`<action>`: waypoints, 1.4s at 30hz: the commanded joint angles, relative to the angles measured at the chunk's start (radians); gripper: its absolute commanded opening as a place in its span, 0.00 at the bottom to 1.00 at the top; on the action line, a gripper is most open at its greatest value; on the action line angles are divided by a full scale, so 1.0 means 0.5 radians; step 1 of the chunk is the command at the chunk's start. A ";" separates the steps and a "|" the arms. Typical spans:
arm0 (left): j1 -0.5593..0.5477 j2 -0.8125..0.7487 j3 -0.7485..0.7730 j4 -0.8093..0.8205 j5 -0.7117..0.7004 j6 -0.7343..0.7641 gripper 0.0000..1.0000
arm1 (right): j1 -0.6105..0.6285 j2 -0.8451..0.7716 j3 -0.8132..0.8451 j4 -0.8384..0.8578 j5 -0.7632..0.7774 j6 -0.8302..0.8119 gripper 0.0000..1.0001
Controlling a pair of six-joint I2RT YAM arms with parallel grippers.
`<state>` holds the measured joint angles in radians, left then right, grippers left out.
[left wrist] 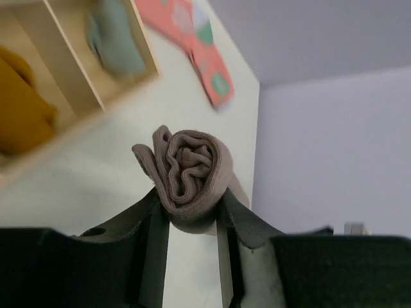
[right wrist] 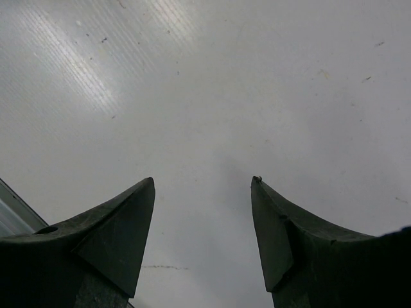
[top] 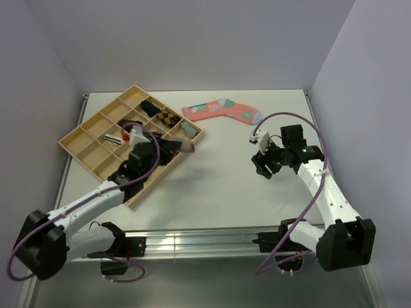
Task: Roll the socks
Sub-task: Pick up the sock at the center of the board, then place the sock in the storage box.
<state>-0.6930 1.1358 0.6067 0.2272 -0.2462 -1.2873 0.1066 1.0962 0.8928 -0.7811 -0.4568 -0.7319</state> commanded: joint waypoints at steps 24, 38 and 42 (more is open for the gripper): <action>1.637 0.339 -0.026 0.012 0.870 0.547 0.00 | -0.094 0.182 0.055 0.025 -0.200 -0.153 0.68; 1.637 0.670 -0.192 0.334 0.901 0.277 0.00 | -0.103 0.182 0.009 0.007 -0.166 -0.199 0.67; 1.637 0.747 -0.131 0.261 0.858 0.271 0.00 | -0.103 0.185 0.000 0.007 -0.151 -0.208 0.67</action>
<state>0.1253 1.4845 0.5125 0.3553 0.1932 -1.1446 0.0643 1.2007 0.8982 -0.7784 -0.5354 -0.8192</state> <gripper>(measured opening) 0.347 0.674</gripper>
